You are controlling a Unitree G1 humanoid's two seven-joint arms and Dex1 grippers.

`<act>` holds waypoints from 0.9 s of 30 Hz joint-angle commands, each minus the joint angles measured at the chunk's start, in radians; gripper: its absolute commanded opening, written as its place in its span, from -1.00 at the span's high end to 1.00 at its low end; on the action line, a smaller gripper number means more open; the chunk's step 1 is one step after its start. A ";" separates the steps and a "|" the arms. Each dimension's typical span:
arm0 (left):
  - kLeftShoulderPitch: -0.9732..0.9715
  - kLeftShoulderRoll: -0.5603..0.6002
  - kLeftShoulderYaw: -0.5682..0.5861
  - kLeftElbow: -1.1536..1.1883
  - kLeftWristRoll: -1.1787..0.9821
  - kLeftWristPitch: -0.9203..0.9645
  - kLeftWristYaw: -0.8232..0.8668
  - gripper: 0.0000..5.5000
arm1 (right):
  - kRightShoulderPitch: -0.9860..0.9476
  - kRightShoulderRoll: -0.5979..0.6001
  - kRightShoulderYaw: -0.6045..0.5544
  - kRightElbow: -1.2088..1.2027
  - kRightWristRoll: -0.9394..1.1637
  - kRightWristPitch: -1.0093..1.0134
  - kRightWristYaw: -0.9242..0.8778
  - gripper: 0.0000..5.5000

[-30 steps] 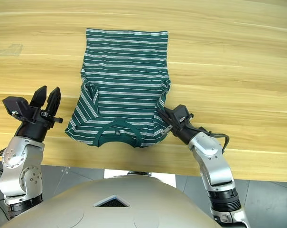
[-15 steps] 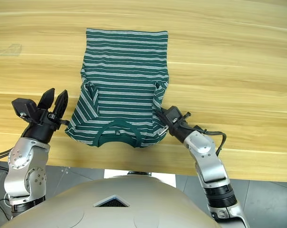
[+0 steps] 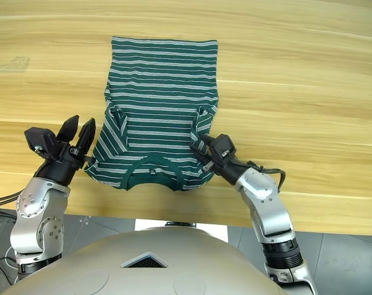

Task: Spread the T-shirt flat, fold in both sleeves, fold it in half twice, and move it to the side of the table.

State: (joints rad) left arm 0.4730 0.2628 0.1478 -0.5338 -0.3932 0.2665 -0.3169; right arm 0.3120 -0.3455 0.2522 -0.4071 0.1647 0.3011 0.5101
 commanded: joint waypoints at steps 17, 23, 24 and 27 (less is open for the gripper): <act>-0.029 -0.019 -0.038 0.020 0.042 -0.003 0.029 0.24 | -0.016 0.070 0.097 0.071 0.050 0.015 0.018 -0.94; -0.046 -0.019 -0.054 0.017 0.057 0.005 0.035 0.24 | -0.055 0.057 -0.111 -0.027 0.347 0.123 0.079 -0.95; -0.048 -0.020 -0.057 0.018 0.058 0.006 0.036 0.24 | -0.060 0.052 -0.130 -0.029 0.365 0.136 0.076 -0.95; -0.059 -0.018 -0.065 0.020 0.063 0.009 0.040 0.24 | -0.051 0.041 -0.171 -0.044 0.421 0.164 0.086 -0.95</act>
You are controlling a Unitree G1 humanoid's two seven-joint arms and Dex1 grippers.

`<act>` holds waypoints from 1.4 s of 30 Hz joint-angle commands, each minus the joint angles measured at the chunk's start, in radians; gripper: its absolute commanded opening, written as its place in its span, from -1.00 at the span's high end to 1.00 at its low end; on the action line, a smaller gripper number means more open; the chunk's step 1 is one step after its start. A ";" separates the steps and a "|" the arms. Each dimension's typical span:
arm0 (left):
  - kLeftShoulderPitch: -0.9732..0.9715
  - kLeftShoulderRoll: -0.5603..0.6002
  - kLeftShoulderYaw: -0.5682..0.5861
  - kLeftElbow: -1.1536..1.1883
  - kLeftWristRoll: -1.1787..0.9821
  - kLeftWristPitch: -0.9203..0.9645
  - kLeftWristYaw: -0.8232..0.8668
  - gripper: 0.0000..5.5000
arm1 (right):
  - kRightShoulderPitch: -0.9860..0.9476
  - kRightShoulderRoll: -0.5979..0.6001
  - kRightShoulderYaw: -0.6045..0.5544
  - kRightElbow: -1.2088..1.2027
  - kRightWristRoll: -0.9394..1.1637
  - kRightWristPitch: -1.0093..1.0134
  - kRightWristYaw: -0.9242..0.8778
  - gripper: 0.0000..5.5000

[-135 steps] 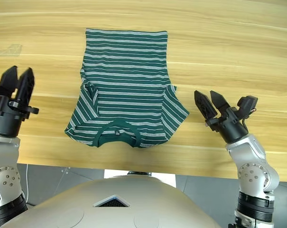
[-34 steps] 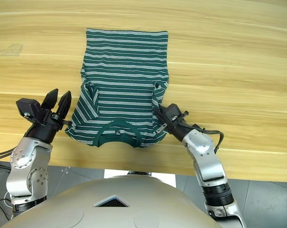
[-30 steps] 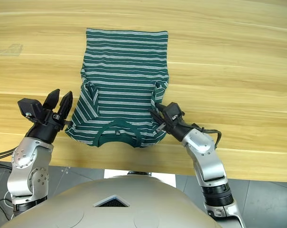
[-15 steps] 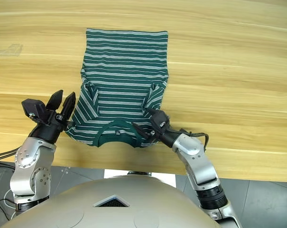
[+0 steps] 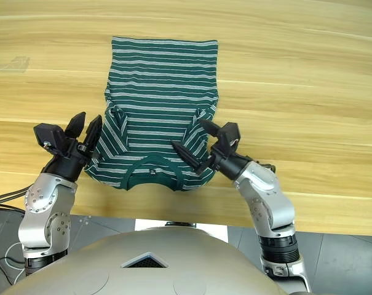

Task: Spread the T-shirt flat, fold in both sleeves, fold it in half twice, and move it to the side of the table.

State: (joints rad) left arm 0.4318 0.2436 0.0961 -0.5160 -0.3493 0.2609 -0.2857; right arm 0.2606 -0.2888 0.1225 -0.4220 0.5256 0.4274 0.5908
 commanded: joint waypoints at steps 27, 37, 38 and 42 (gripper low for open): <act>0.006 0.015 0.018 -0.002 0.023 0.002 0.009 0.24 | 0.109 -0.224 -0.077 0.084 -0.171 -0.088 0.124 -0.85; 0.007 0.007 0.013 0.004 0.038 -0.009 0.009 0.24 | 0.155 -0.267 -0.015 0.061 -0.181 -0.086 0.165 -0.11; 0.006 0.006 0.013 0.005 0.039 -0.009 0.008 0.24 | 0.155 -0.269 -0.016 0.063 -0.182 -0.085 0.163 -0.04; 0.001 0.005 0.012 0.008 0.043 -0.008 0.007 0.24 | 0.160 -0.272 -0.001 0.071 -0.195 -0.084 0.163 0.19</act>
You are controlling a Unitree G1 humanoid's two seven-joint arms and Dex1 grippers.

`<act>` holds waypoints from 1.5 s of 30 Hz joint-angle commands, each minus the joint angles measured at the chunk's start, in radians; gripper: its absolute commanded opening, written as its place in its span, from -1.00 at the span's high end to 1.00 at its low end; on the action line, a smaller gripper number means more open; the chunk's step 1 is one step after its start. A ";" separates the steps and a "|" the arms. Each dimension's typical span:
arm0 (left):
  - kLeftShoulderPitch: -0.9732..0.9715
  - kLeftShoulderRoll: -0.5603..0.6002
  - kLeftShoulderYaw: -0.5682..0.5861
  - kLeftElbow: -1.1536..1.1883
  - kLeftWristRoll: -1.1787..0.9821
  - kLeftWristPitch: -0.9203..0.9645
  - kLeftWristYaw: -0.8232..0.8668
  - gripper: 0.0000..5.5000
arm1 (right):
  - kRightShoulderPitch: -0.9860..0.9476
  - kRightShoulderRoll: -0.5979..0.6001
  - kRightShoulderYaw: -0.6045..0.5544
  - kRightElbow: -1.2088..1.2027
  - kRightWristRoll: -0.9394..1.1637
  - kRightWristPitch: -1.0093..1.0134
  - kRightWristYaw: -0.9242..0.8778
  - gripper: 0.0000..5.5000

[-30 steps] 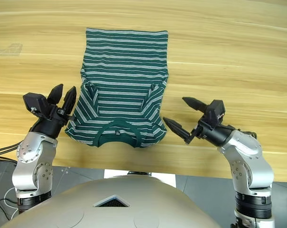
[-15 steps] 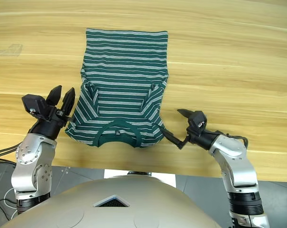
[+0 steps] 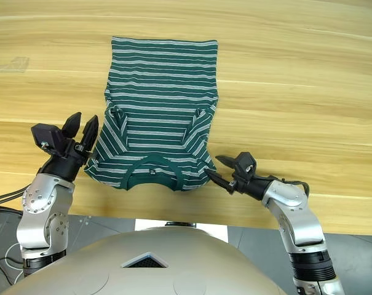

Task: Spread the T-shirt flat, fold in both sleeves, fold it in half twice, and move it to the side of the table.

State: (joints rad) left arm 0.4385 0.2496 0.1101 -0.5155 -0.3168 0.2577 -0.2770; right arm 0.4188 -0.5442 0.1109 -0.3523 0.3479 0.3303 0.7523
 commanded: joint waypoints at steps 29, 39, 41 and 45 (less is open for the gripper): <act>0.003 0.000 -0.008 0.016 0.019 -0.027 -0.018 0.24 | 0.028 -0.176 0.016 -0.050 -0.222 -0.165 0.069 1.00; 0.004 -0.006 -0.030 0.013 0.017 -0.026 -0.023 0.24 | 0.023 -0.272 0.083 -0.012 -0.591 -0.282 -0.041 1.00; 0.004 -0.007 -0.036 0.011 0.017 -0.027 -0.024 0.24 | 0.020 -0.274 0.082 -0.011 -0.614 -0.287 -0.050 1.00; 0.001 -0.006 -0.041 0.012 0.018 -0.028 -0.024 0.24 | 0.016 -0.267 0.083 -0.015 -0.576 -0.285 -0.032 0.84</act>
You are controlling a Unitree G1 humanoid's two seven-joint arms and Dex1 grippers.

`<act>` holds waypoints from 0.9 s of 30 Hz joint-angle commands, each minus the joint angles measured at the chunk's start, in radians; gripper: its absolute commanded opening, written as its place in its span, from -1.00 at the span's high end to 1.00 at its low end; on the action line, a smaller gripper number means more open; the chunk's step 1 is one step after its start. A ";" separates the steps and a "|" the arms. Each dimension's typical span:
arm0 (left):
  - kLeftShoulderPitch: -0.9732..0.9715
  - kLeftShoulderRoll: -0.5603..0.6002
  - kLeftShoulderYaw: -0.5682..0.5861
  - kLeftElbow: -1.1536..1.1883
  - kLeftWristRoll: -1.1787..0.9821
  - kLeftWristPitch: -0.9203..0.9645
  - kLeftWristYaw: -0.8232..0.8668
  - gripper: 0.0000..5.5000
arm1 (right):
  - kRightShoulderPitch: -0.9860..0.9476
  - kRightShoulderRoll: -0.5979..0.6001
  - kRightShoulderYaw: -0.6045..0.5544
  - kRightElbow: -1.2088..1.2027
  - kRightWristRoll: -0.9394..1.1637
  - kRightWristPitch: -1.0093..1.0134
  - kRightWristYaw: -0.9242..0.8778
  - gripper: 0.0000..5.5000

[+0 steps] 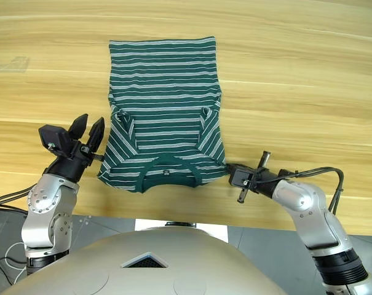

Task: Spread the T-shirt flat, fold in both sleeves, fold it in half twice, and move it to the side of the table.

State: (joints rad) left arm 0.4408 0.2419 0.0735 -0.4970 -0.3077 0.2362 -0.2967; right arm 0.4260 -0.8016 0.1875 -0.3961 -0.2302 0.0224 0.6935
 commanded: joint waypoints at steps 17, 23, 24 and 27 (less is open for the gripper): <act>0.037 0.173 0.200 -0.073 -0.073 -0.136 -0.198 0.24 | 0.023 -0.099 -0.265 -0.022 0.338 0.016 0.178 -0.15; -0.005 0.264 0.393 -0.024 -0.200 -0.141 -0.285 0.24 | 0.015 -0.091 -0.325 -0.084 0.445 0.006 0.243 -0.54; -0.018 0.264 0.410 -0.012 -0.230 -0.129 -0.287 0.24 | 0.017 -0.074 -0.315 -0.090 0.486 0.014 0.259 -0.60; -0.027 0.265 0.387 0.006 -0.214 -0.135 -0.299 0.24 | 0.021 -0.035 -0.297 -0.092 0.576 0.022 0.293 -0.79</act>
State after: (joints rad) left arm 0.4181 0.4955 0.4837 -0.5043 -0.5447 0.0987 -0.5783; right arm 0.4426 -0.8583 -0.1155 -0.4786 0.2937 0.0355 0.9648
